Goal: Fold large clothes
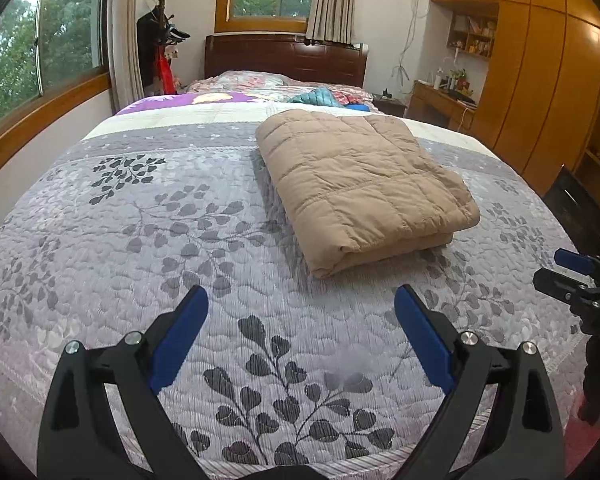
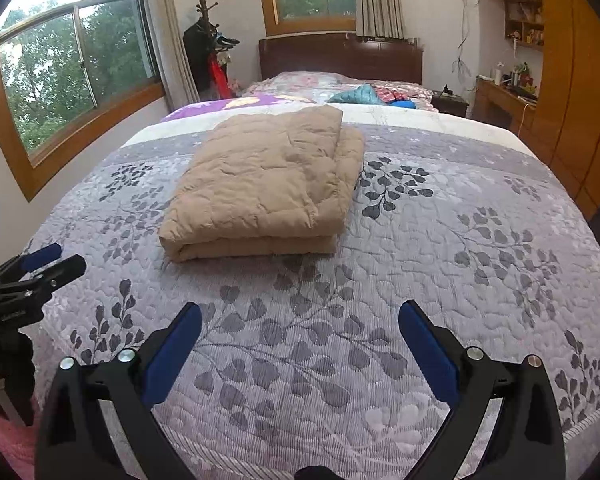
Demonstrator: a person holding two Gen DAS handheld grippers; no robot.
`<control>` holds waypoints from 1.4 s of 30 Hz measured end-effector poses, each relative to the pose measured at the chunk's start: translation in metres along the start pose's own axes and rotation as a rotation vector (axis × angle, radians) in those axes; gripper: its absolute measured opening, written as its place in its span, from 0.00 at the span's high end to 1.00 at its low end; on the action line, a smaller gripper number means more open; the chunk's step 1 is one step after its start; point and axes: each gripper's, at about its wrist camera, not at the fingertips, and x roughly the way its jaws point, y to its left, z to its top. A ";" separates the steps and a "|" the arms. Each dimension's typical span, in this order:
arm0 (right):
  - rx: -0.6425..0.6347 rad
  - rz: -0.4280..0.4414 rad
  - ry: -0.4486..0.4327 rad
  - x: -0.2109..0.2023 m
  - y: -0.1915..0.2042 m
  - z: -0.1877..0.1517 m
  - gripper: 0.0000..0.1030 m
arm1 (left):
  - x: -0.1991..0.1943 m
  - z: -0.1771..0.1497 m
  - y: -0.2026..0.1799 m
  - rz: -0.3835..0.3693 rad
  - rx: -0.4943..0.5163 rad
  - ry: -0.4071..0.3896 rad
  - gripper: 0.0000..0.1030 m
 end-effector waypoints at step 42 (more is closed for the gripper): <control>0.017 -0.042 0.003 -0.002 0.002 -0.008 0.04 | -0.013 -0.011 -0.011 0.005 0.019 0.002 0.09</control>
